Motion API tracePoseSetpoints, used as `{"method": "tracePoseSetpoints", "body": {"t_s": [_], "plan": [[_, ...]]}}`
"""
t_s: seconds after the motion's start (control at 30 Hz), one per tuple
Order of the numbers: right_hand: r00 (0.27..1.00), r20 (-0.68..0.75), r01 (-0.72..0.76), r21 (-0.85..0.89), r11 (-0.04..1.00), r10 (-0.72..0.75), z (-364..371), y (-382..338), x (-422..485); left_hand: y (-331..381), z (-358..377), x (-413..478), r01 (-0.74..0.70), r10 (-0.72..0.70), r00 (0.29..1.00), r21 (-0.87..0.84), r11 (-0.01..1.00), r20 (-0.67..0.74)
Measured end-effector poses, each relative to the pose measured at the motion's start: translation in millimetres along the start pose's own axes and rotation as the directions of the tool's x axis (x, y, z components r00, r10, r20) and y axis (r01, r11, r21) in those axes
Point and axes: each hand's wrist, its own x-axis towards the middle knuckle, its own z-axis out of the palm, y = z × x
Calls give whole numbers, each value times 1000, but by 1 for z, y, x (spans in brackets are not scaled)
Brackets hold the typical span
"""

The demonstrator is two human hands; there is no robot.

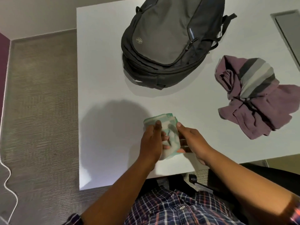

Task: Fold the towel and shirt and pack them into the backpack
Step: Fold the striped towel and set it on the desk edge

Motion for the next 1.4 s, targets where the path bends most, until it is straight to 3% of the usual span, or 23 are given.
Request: {"method": "tracePoseSetpoints", "body": {"t_s": [0.13,0.23,0.3,0.37,0.5,0.6,0.67,0.77,0.87,0.97,1.13,1.3,1.4], "plan": [[999,9,49,-93,994,-49,-4,13,1,-14,8,-3,-57,56,998,-92,994,-11],[990,13,141,-89,986,-140,-3,18,4,-30,-2,0,-308,326,942,181,934,-81],[985,29,169,-40,985,-168,-1,16,3,-43,-12,7,-470,543,839,449,760,-42],[988,7,154,-32,987,-154,-4,21,9,-56,-18,17,-555,638,765,595,581,91],[981,-178,17,-312,950,-76,-10,35,21,-82,-18,39,-644,667,677,690,330,312],[971,-201,21,-474,880,-132,-3,32,21,-92,-15,47,-573,595,714,797,192,370],[916,-230,139,-586,799,-327,4,30,19,-95,-12,48,-537,539,745,833,133,393],[749,-64,375,-780,501,-660,12,28,16,-93,-7,49,-492,461,781,870,38,422],[711,187,504,-807,307,-677,24,21,19,-89,-4,49,-429,361,834,902,-50,417],[750,339,506,-847,164,-567,26,33,37,-90,-4,50,-425,318,851,904,-52,418],[774,342,446,-892,76,-532,16,56,55,-96,-3,57,-440,341,856,894,87,388],[766,301,454,-879,147,-568,15,59,64,-97,-4,64,-510,439,804,844,163,401],[774,226,420,-882,213,-592,12,62,68,-98,-15,66,-558,479,761,818,139,438]]}}
